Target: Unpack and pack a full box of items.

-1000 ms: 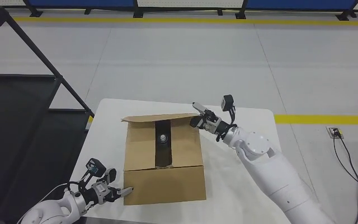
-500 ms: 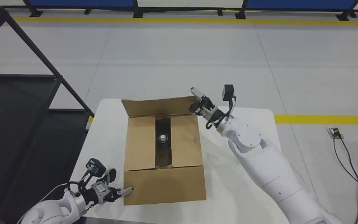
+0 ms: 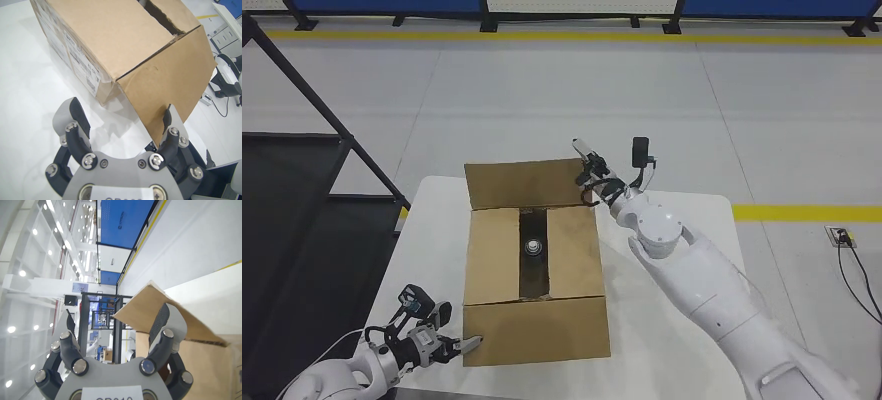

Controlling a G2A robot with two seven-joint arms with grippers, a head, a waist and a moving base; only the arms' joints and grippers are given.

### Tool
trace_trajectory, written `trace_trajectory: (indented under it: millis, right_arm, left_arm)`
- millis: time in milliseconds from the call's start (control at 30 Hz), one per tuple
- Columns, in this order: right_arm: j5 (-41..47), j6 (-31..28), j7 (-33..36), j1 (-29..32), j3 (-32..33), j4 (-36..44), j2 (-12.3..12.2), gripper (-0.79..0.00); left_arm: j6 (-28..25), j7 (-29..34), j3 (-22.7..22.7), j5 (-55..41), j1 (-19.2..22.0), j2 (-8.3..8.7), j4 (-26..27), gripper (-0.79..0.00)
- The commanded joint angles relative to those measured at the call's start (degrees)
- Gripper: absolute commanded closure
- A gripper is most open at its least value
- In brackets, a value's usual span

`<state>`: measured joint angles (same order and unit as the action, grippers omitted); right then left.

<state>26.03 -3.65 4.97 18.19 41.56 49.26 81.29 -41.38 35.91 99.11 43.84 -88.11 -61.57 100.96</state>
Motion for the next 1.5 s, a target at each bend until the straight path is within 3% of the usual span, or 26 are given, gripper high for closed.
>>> trace_trajectory:
  millis: [0,267,533,800,1200,1467]
  right_arm:
    - [-0.3,1.0,-1.6,-2.8,-2.0,-5.1,2.0,-0.785]
    - [-0.6,2.8,1.3,-8.4,-6.6,-20.3,8.4,-0.785]
    - [-1.9,2.9,6.2,-10.5,-7.7,-28.9,12.1,-0.785]
    - [-3.5,0.1,11.9,-11.6,-6.8,-33.1,12.9,-0.785]
    - [-6.1,-1.5,16.4,-11.9,-4.9,-35.1,12.3,-0.785]
    - [-8.2,0.2,14.8,-11.4,-4.0,-34.6,12.2,-0.785]
  left_arm:
    - [0.3,-0.6,0.1,-0.2,-0.5,0.11,0.2,-0.785]
    - [0.6,-1.8,0.0,-0.4,-1.9,0.49,1.0,-0.785]
    - [0.9,-2.7,-0.3,-0.5,-2.0,0.89,1.0,-0.785]
    - [1.0,-3.4,-0.4,-0.4,-1.8,1.29,0.8,-0.785]
    - [1.7,-4.4,-0.5,1.0,-1.8,1.85,-0.2,-0.785]
    - [3.3,-6.2,-2.2,3.8,-1.4,1.98,-1.2,-0.785]
